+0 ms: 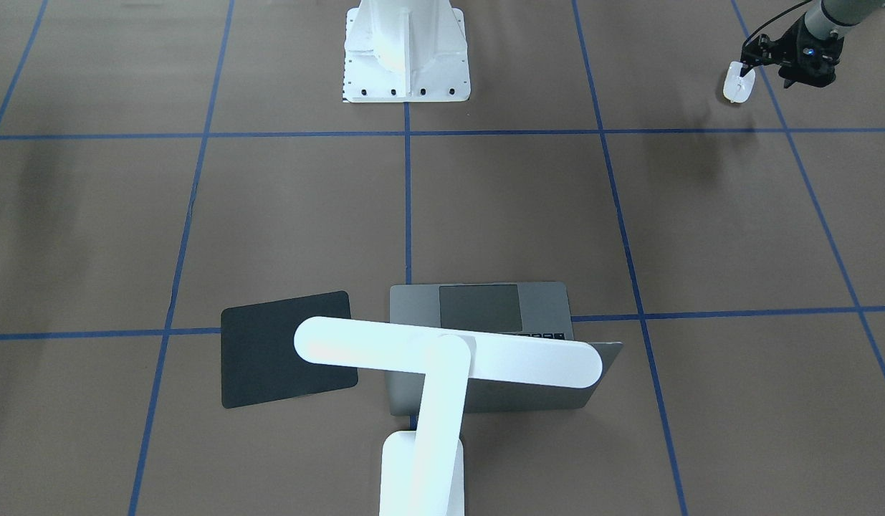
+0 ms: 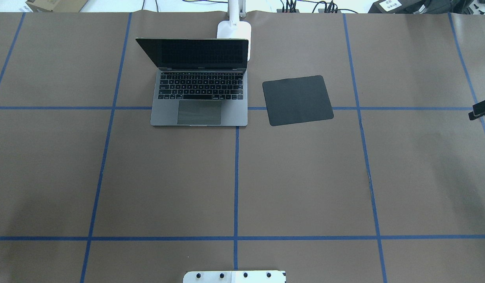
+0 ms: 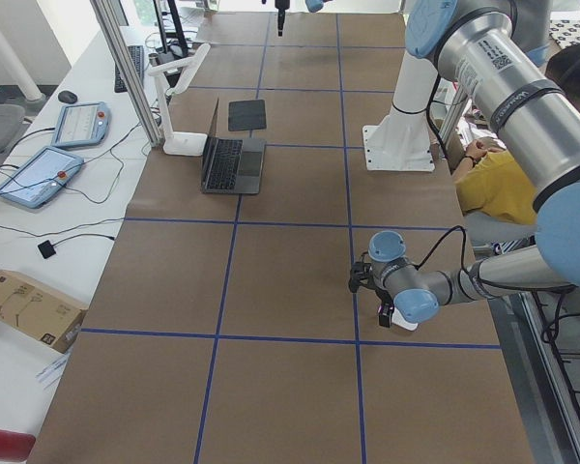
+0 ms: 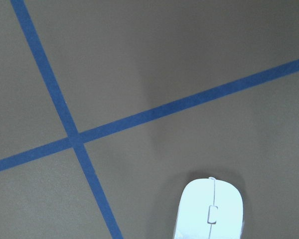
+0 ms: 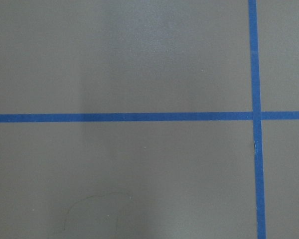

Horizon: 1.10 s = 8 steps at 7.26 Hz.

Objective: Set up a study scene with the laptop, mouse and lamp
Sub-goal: 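Grasp the white mouse with the left gripper off the table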

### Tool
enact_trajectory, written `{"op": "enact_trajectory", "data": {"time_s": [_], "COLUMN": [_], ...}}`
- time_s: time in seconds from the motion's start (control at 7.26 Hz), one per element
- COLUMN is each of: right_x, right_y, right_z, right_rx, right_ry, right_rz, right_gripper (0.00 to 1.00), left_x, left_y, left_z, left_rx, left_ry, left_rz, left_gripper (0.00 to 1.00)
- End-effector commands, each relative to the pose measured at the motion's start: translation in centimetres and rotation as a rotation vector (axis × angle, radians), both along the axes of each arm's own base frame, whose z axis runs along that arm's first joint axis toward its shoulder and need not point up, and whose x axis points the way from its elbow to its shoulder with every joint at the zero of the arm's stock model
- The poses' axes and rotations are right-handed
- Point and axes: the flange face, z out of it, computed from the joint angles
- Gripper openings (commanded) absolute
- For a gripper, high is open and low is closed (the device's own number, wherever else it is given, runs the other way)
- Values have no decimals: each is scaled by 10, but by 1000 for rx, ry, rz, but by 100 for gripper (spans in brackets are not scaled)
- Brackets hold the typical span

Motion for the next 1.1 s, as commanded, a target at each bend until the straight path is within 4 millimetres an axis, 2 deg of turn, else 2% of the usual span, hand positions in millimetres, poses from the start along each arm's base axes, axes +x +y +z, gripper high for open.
{"op": "enact_trajectory", "data": {"time_s": [0.0,0.96], "right_x": [-1,-2], "right_y": [-3,-4], "right_z": [-1,-2], "right_rx": [2,0], "right_ry": [1,1], "right_rz": [-1,-1], "right_gripper": [100,100], "left_x": [9,23], "left_y": [11,27], "left_z": [1,19], "left_rx": [-3,25], "left_ry": [-9,-48], "left_rz": [28,114], "left_gripper": [100,100]}}
